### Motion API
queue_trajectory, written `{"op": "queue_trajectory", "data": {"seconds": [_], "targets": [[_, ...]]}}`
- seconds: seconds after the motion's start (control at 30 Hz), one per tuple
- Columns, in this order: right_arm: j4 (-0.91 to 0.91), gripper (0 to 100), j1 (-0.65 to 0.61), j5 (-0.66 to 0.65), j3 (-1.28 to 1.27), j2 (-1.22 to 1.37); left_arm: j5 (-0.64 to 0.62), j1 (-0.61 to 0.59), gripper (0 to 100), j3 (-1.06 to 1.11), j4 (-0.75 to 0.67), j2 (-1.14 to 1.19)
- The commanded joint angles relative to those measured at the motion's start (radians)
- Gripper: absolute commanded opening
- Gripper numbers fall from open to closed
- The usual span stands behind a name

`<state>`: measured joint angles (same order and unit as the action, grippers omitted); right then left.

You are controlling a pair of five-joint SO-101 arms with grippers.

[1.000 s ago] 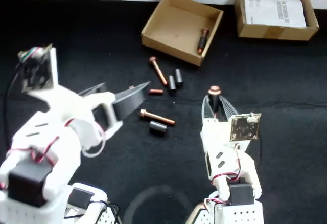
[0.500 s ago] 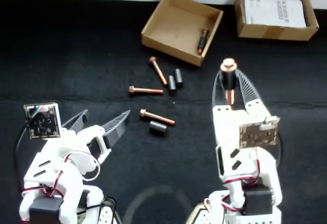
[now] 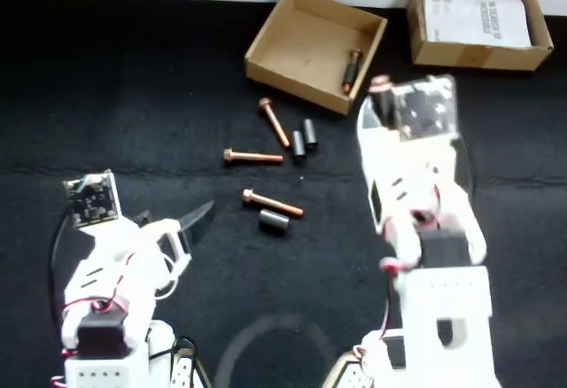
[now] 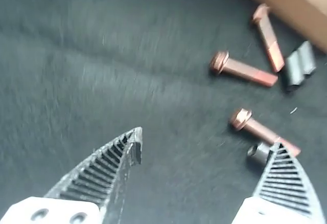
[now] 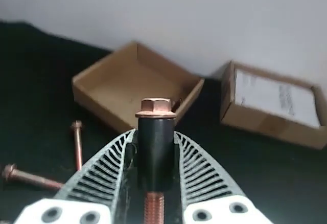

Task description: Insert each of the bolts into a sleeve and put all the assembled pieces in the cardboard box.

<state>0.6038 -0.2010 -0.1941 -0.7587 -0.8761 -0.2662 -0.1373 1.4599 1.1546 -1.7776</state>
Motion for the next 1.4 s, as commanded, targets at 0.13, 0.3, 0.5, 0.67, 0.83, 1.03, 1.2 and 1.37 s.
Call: {"op": "queue_trajectory", "data": {"seconds": [0.13,0.3,0.5,0.67,0.83,1.03,1.2,1.37], "targets": [[0.165,0.6,0.008,0.281,0.329,0.259,0.002,-0.013,37,0.206,-0.087,-0.03],[0.205,0.6,0.007,0.416,0.518,0.446,-0.005,-0.01,37,0.236,-0.135,-0.024],[0.2,0.6,0.007,0.591,0.723,0.693,-0.003,-0.01,37,0.236,-0.081,-0.022],[0.205,0.6,0.007,0.68,0.911,0.928,-0.003,-0.012,37,0.236,-0.084,-0.024],[0.205,0.6,0.005,0.667,1.084,1.132,-0.003,-0.015,37,0.236,-0.084,-0.024],[0.205,0.6,-0.059,0.64,1.323,1.44,-0.003,-0.016,37,0.236,-0.084,-0.024],[0.202,0.6,-0.093,0.638,1.639,1.675,-0.003,-0.016,37,0.236,-0.084,-0.024],[0.202,0.8,-0.093,0.543,1.908,1.91,-0.003,-0.016,37,0.236,-0.084,-0.024]]}}
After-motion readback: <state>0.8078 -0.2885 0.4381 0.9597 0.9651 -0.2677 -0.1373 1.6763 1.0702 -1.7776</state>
